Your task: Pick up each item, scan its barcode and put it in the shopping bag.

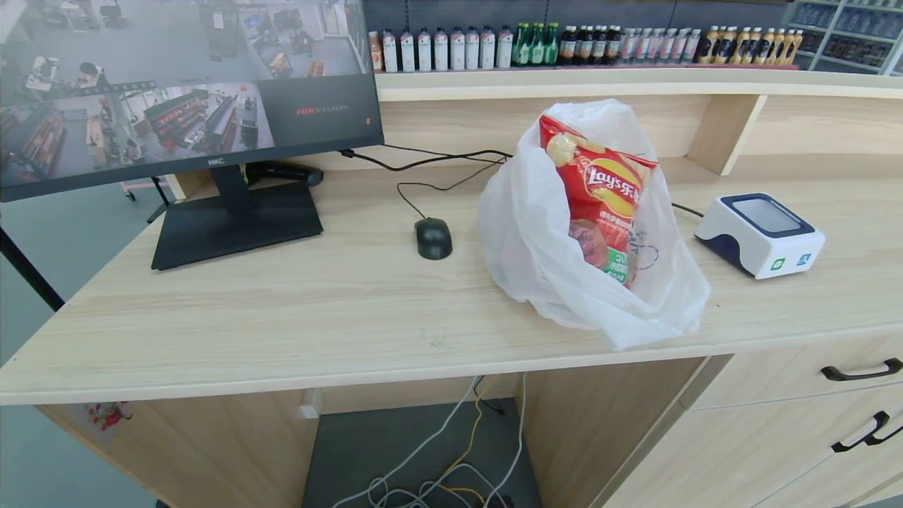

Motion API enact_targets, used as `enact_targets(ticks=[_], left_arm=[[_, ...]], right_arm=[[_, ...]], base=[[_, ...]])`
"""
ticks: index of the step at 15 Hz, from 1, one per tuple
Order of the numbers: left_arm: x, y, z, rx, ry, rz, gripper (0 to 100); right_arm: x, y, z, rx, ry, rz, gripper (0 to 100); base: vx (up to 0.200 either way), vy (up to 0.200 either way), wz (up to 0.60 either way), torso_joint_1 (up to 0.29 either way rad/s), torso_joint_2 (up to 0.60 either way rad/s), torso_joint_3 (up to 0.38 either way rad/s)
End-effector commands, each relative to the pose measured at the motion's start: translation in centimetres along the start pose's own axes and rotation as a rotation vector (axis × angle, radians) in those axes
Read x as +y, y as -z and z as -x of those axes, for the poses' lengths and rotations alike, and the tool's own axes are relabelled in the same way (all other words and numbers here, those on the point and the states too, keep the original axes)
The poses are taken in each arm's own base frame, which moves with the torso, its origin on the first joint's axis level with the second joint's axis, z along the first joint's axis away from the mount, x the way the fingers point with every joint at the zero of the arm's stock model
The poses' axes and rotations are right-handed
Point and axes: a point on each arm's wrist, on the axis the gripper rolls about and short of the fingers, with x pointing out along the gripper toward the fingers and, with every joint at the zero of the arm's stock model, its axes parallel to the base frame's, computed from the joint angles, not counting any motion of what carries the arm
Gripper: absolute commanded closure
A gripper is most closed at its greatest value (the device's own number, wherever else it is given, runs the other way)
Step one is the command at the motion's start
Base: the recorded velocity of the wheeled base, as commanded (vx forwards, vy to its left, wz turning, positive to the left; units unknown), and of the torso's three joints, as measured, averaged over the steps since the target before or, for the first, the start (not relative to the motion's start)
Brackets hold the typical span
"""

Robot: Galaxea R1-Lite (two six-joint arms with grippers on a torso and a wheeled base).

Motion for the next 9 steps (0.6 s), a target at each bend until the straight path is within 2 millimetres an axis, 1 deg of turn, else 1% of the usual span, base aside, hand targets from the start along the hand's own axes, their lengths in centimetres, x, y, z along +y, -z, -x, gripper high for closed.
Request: enact_targets(ticks=[1, 2, 4, 5, 6, 9], left_arm=[[0.0, 0.0, 0.0, 0.0, -0.001, 0.0, 0], [0.0, 0.0, 0.0, 0.0, -0.001, 0.0, 0], [0.0, 0.0, 0.0, 0.0, 0.001, 0.0, 0], [0.0, 0.0, 0.0, 0.0, -0.001, 0.0, 0], [0.0, 0.0, 0.0, 0.0, -0.001, 0.002, 0], [0.0, 0.0, 0.0, 0.0, -0.001, 0.003, 0]], right_arm=[[0.15, 0.05, 0.28, -0.02, 0.109, -0.022, 0], [0.26, 0.13, 0.56, -0.05, 0.157, -0.051, 0], [0.32, 0.22, 0.87, -0.09, 0.171, -0.064, 0], [0.43, 0.36, 1.11, -0.123, 0.166, -0.076, 0], [0.68, 0.92, 0.85, -0.117, 0.083, -0.116, 0], [0.7, 0.91, 0.84, -0.121, 0.074, -0.123, 0]], base=[[0.0, 0.0, 0.0, 0.0, 0.0, 0.0], [0.0, 0.0, 0.0, 0.0, 0.0, 0.0], [0.0, 0.0, 0.0, 0.0, 0.0, 0.0], [0.0, 0.0, 0.0, 0.0, 0.0, 0.0], [0.0, 0.0, 0.0, 0.0, 0.0, 0.0], [0.0, 0.0, 0.0, 0.0, 0.0, 0.0]])
